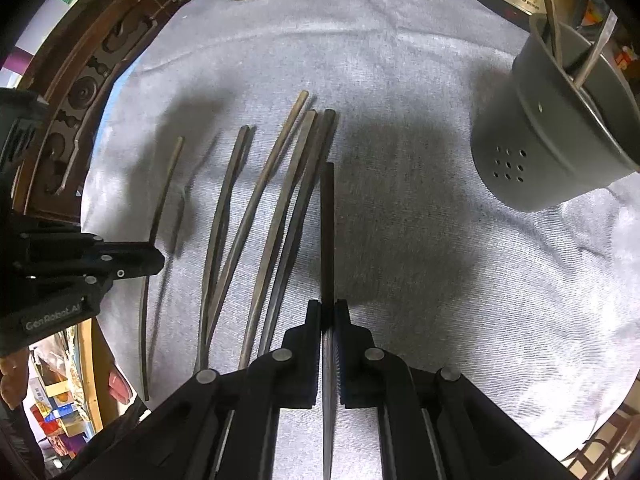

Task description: Organize utensils

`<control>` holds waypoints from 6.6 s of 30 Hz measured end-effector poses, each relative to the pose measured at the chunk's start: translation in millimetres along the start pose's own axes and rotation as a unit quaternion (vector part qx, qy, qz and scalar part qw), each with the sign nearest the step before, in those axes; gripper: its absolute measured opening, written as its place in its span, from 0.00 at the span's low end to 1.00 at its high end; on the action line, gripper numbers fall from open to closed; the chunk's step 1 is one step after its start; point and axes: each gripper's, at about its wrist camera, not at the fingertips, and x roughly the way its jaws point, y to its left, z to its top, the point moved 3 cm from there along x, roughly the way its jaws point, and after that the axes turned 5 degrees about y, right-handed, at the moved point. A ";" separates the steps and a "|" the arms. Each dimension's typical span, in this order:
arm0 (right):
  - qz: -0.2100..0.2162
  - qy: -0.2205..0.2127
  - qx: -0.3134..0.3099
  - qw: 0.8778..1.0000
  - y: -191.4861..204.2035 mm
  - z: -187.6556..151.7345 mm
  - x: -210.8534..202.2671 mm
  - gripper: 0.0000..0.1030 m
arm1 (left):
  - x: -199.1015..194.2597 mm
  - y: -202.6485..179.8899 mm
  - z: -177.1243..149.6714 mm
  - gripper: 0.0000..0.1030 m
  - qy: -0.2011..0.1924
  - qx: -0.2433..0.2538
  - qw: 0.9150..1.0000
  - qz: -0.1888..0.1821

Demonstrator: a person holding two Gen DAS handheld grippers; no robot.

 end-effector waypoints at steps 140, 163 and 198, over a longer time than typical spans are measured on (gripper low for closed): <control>0.053 -0.148 0.109 0.981 -58.5 -80.6 -5.9 0.38 | 3.5 50.6 -110.1 0.78 -0.204 -0.120 0.971 0.029; 0.043 -0.079 0.100 0.991 -19.9 -1.8 22.4 0.10 | -0.7 74.0 -110.6 0.78 -0.196 -0.107 0.975 0.022; 0.055 -0.072 0.075 0.993 -84.3 -38.7 1.1 0.09 | 5.4 -4.1 -4.2 0.06 -0.031 -0.100 0.994 -0.017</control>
